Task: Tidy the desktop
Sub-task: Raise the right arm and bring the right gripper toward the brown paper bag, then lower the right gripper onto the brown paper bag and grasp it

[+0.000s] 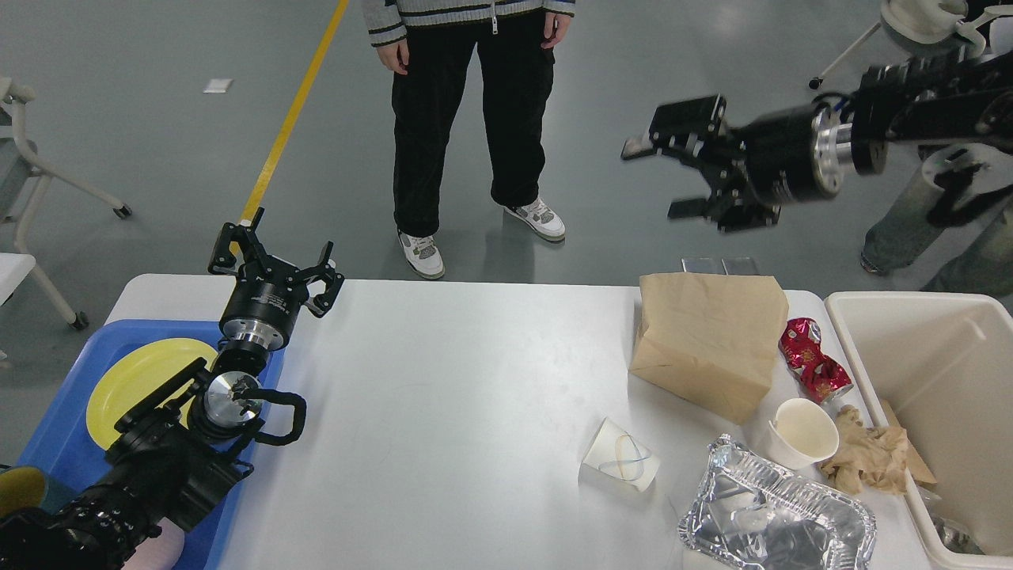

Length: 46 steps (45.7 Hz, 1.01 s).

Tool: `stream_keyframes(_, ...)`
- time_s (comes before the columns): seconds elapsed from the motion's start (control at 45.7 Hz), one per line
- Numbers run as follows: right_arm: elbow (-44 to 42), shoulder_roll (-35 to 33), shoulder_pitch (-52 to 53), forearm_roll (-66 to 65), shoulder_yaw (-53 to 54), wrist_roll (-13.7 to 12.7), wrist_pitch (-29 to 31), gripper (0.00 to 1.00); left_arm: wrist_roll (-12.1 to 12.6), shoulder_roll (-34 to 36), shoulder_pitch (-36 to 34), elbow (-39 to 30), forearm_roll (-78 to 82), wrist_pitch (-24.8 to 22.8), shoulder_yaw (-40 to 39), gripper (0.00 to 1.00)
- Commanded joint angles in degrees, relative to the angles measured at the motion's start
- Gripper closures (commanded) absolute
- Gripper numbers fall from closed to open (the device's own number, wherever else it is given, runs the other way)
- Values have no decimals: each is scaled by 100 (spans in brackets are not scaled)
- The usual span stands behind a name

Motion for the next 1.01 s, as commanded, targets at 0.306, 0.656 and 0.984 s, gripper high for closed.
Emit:
stream_keyframes(0.306, 2480, 2078, 922, 885, -1205, -651, -444, 0, 0, 0, 0, -5, 0, 0, 0, 1)
stream_keyframes(0.656, 2480, 2668, 931, 1854, -1794, -1468, 100, 0, 0, 0, 0, -5, 0, -8, 0, 1)
stream_keyframes(0.984, 2480, 2597, 817, 2108, -1918, -1442, -92, 0, 0, 9, 52, -5, 0, -17, -8, 0)
